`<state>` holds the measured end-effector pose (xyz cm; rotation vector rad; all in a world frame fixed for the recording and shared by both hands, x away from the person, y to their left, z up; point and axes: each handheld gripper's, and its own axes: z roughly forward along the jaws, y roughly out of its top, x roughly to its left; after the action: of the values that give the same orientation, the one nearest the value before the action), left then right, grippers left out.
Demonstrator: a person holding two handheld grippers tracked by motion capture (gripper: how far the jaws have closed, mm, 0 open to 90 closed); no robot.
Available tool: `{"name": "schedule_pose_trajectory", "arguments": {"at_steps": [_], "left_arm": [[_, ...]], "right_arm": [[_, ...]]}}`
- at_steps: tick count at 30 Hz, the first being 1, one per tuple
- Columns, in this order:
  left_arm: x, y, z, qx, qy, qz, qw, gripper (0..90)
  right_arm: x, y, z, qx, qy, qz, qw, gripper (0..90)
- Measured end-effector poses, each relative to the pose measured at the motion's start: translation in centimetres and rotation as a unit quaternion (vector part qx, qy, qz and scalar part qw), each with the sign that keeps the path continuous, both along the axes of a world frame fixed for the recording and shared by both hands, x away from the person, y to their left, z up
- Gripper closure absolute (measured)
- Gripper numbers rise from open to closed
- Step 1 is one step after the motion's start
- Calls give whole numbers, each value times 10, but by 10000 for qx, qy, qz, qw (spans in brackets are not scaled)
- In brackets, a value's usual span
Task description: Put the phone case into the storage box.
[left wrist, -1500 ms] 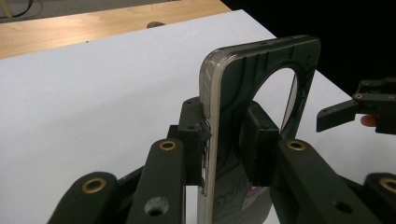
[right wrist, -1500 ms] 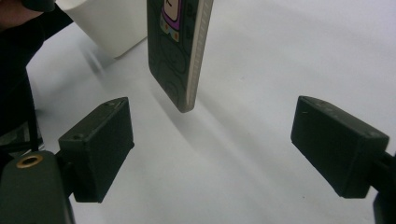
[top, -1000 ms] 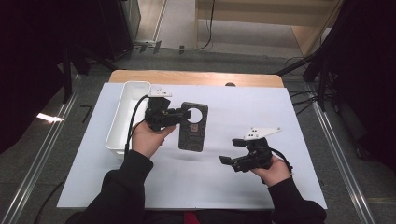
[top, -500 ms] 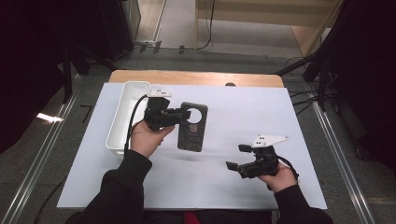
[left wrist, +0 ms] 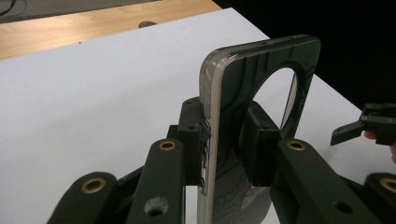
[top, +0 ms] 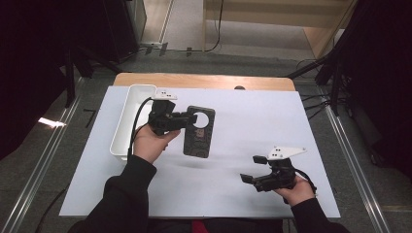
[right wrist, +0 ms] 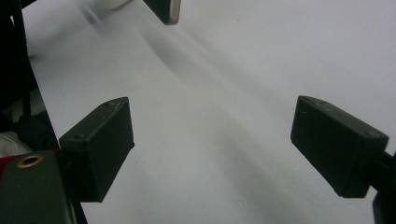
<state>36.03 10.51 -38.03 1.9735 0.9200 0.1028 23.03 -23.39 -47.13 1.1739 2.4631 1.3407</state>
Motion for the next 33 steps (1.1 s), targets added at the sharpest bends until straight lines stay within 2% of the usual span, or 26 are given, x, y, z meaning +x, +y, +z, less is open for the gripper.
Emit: {"name": "schedule_pose_trajectory", "arguments": {"at_steps": [5, 15, 33], "left_arm": [[0, 2, 4, -30, 6, -47, 10000, 718], [0, 7, 12, 14, 37, -124, 9999, 718], [0, 23, 33, 80, -21, -3, 10000, 718]], "right_arm": [[-3, -5, -2, -77, 7, -42, 10000, 124], [-3, -8, -6, -58, 100, -44, 9999, 124], [-1, -8, -7, -128, 161, -2, 9998, 125]]}}
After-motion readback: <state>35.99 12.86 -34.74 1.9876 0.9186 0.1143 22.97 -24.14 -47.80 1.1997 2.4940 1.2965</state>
